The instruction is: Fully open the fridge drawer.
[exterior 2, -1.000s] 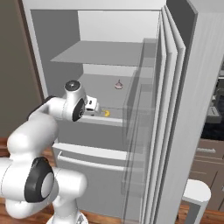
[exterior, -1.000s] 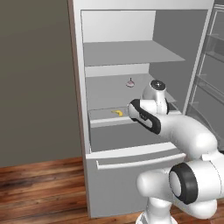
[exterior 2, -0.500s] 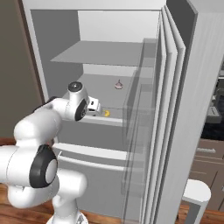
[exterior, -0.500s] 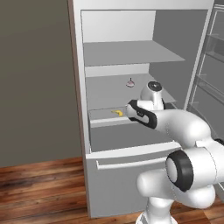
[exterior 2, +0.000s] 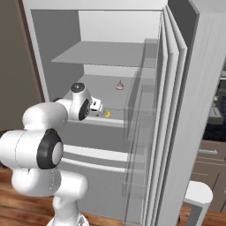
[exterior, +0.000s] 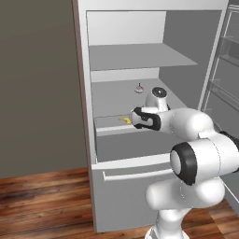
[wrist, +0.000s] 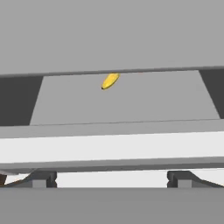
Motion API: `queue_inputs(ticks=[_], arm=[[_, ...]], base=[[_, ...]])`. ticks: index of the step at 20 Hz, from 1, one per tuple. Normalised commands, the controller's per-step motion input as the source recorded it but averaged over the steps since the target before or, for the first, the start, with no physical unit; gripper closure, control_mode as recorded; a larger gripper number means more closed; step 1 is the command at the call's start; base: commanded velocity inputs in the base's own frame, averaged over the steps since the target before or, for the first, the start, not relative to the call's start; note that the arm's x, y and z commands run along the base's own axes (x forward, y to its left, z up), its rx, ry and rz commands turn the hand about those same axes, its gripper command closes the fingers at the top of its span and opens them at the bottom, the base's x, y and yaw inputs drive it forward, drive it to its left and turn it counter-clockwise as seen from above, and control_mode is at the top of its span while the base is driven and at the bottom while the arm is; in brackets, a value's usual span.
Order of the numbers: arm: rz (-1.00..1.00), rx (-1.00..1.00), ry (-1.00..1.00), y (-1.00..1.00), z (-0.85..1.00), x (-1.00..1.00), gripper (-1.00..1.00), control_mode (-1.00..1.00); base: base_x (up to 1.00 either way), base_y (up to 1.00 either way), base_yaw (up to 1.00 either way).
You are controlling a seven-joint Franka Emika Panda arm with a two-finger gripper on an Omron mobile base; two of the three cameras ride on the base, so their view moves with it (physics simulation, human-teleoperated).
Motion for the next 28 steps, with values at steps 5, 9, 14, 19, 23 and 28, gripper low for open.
queue_inputs(ticks=[5,9,14,19,23,28], arm=[[-0.04,0.00,0.00,0.00,-0.19,0.17,-1.00,-1.00],[-0.04,0.00,0.01,0.00,-0.20,0.14,-1.00,-1.00],[-0.05,0.00,0.03,0.00,-0.23,0.02,-1.00,-1.00],[-0.05,0.00,0.02,0.00,-0.20,0.00,-1.00,-1.00],[-0.03,0.00,0.01,0.00,-0.19,-0.04,-1.00,-1.00],[-0.02,0.00,0.02,0.00,-0.18,-0.43,-1.00,-1.00]], base=[[0.00,0.00,0.00],[0.00,0.00,0.00],[0.00,0.00,0.00],[0.00,0.00,0.00],[0.00,0.00,0.00],[0.00,0.00,0.00]])
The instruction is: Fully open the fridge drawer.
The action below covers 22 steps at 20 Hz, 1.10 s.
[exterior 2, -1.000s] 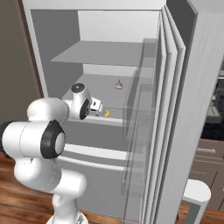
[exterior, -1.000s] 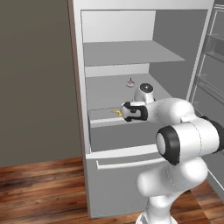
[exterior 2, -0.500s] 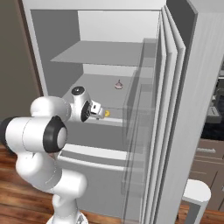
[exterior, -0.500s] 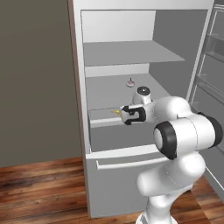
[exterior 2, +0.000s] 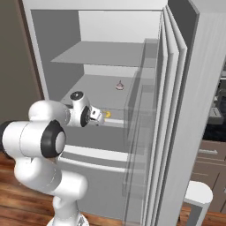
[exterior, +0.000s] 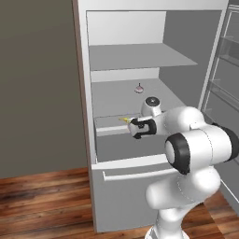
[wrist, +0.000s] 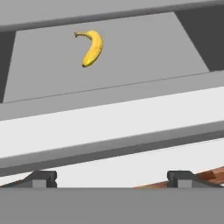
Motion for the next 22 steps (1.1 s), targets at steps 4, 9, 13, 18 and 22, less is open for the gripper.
queue_inputs(ticks=[4,9,13,18,22], arm=[[-0.02,0.00,0.02,0.00,-0.19,-0.58,-1.00,-1.00],[-0.09,0.01,-0.11,0.00,0.25,-0.14,-1.00,-1.00],[-0.12,0.00,-0.25,0.00,0.80,0.72,-1.00,-1.00],[-0.01,0.00,0.05,0.00,0.07,0.66,-1.00,-1.00],[0.00,0.00,0.11,0.00,-0.37,0.21,-1.00,-1.00]], base=[[0.00,0.00,0.00],[0.00,0.00,0.00],[0.00,0.00,0.00],[0.00,0.00,0.00],[0.00,0.00,0.00]])
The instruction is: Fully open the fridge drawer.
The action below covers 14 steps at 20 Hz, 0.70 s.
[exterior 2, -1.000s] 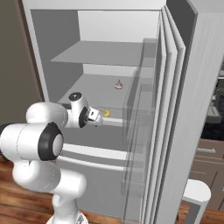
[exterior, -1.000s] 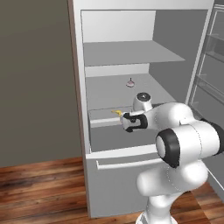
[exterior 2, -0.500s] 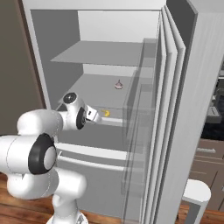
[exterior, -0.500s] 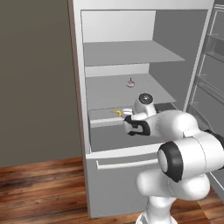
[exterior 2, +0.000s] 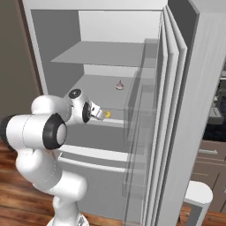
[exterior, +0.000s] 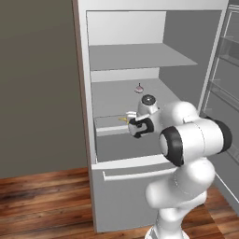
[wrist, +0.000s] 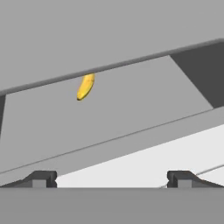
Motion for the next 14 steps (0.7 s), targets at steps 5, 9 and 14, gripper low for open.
queue_inputs(ticks=[5,9,14], arm=[[0.00,0.00,0.01,0.00,-0.24,0.24,-1.00,-1.00],[0.00,0.00,0.01,0.00,-0.39,0.02,-1.00,-1.00],[0.00,0.00,0.09,0.00,-0.52,-0.37,-1.00,-1.00]], base=[[0.00,0.00,0.00],[0.00,0.00,0.00],[0.00,0.00,0.00]])
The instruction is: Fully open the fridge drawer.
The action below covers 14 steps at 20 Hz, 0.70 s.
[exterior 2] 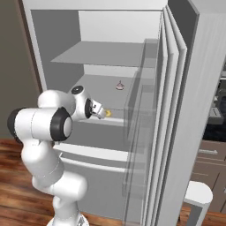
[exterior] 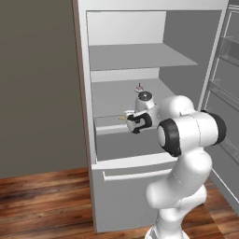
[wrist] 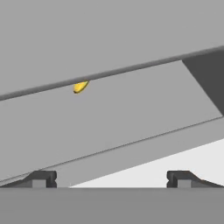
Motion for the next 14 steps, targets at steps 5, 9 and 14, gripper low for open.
queue_inputs(ticks=[5,9,14], arm=[[-0.01,0.00,0.23,0.00,-0.48,-1.00,-1.00,-1.00],[-0.02,0.00,0.32,0.00,-0.57,-1.00,-1.00,-1.00],[-0.01,0.00,0.41,0.00,-0.66,-1.00,-1.00,-1.00]], base=[[0.00,0.00,0.00],[0.00,0.00,0.00],[0.00,0.00,0.00]])
